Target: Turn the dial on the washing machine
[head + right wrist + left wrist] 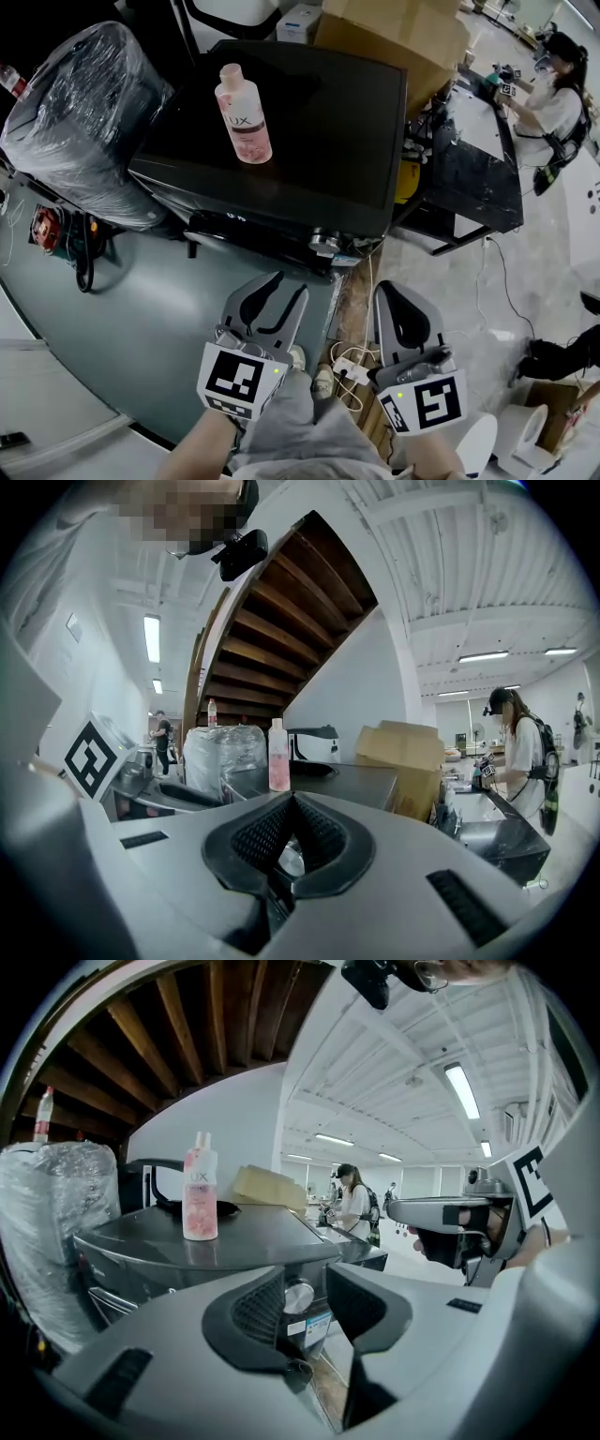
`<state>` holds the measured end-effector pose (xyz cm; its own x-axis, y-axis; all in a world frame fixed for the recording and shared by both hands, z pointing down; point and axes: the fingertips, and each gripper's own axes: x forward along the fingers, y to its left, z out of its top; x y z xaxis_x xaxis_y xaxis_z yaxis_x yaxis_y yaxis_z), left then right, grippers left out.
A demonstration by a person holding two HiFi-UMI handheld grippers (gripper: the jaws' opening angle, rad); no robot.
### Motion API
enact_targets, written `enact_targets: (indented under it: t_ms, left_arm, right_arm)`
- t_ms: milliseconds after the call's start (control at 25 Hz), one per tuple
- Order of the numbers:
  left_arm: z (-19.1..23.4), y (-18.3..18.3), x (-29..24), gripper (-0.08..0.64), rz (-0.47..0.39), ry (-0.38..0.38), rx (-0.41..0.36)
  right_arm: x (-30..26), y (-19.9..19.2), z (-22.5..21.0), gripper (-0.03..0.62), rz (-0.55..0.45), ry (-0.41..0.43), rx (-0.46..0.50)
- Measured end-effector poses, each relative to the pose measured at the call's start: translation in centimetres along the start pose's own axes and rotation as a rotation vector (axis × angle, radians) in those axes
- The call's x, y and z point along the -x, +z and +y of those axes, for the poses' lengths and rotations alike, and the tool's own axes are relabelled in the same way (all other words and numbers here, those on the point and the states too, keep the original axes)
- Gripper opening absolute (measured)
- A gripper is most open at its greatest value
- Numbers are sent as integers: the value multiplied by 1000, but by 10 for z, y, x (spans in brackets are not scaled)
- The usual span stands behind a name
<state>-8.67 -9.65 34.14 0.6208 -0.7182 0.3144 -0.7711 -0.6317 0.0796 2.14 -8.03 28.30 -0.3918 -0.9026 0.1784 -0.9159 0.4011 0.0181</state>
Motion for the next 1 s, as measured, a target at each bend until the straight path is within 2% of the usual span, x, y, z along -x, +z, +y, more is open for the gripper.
enact_targets:
  t_ms: [80, 360, 760, 1000]
  left_arm:
    - [-3, -10, -14, 174, 5, 7, 25]
    - [-1, -36, -53, 215, 33, 46, 122]
    - [6, -74, -99, 247, 74, 97, 136]
    - [6, -75, -115, 255, 35, 112, 141]
  right_arm:
    - [0, -6, -2, 28, 3, 5, -1]
    - [-8, -27, -9, 27, 17, 23, -1]
    - [-24, -63, -24, 28, 39, 21, -31]
    - [-30, -80, -33, 28, 54, 15, -34]
